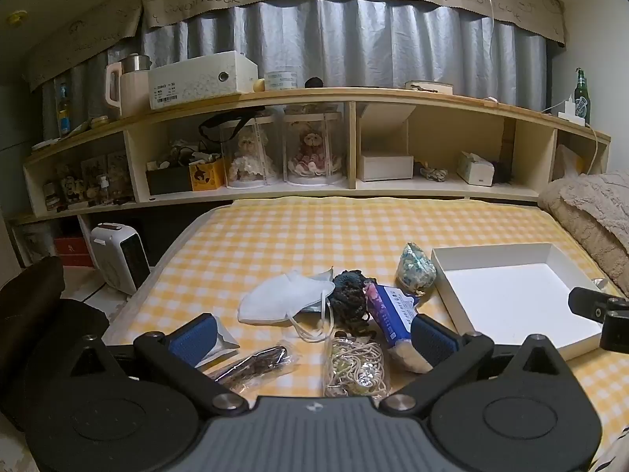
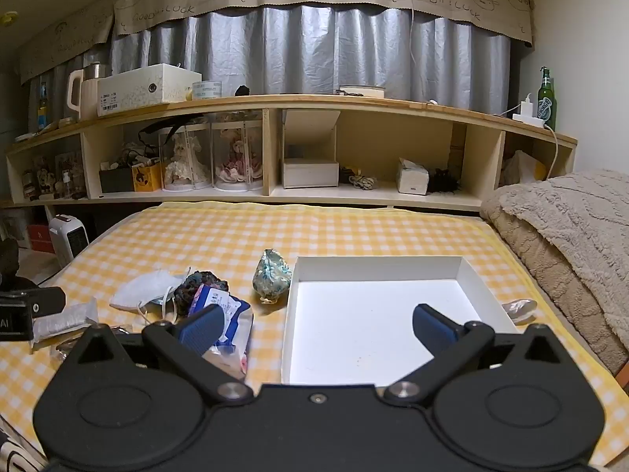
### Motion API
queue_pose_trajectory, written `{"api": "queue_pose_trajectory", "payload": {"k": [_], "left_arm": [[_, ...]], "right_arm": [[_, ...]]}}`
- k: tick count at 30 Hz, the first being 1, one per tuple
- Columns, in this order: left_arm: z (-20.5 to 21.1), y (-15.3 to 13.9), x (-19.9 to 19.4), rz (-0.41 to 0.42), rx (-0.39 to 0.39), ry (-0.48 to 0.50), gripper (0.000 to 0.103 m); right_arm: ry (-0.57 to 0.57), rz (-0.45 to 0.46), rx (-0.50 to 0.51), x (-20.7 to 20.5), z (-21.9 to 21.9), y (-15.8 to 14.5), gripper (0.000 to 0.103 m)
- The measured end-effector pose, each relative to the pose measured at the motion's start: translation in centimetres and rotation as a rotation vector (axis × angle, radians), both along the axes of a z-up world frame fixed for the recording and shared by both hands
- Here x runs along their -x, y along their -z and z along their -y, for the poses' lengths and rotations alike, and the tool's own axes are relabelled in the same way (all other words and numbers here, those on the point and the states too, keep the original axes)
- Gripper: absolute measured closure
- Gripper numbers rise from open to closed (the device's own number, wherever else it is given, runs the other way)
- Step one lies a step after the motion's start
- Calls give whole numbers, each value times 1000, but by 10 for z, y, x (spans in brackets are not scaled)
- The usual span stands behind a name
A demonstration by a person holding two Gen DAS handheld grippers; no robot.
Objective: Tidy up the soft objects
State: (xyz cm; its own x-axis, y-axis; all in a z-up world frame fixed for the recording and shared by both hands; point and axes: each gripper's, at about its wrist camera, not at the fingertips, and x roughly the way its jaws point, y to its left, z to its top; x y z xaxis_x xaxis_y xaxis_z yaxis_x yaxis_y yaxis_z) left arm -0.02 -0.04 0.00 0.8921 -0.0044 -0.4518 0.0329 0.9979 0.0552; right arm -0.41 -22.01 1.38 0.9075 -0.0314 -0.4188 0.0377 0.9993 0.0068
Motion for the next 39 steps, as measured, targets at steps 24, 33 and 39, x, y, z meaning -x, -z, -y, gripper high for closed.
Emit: {"api": "queue_pose_trajectory", "payload": {"k": [24, 33, 39], "left_arm": [[2, 4, -2, -3, 2, 1, 0], [2, 4, -2, -4, 1, 0, 0], [2, 4, -2, -4, 1, 1, 0]], "right_arm": [[1, -1, 2, 0, 0, -2, 0], [1, -1, 3, 0, 0, -2, 0], [0, -2, 3, 0, 0, -2, 0]]}}
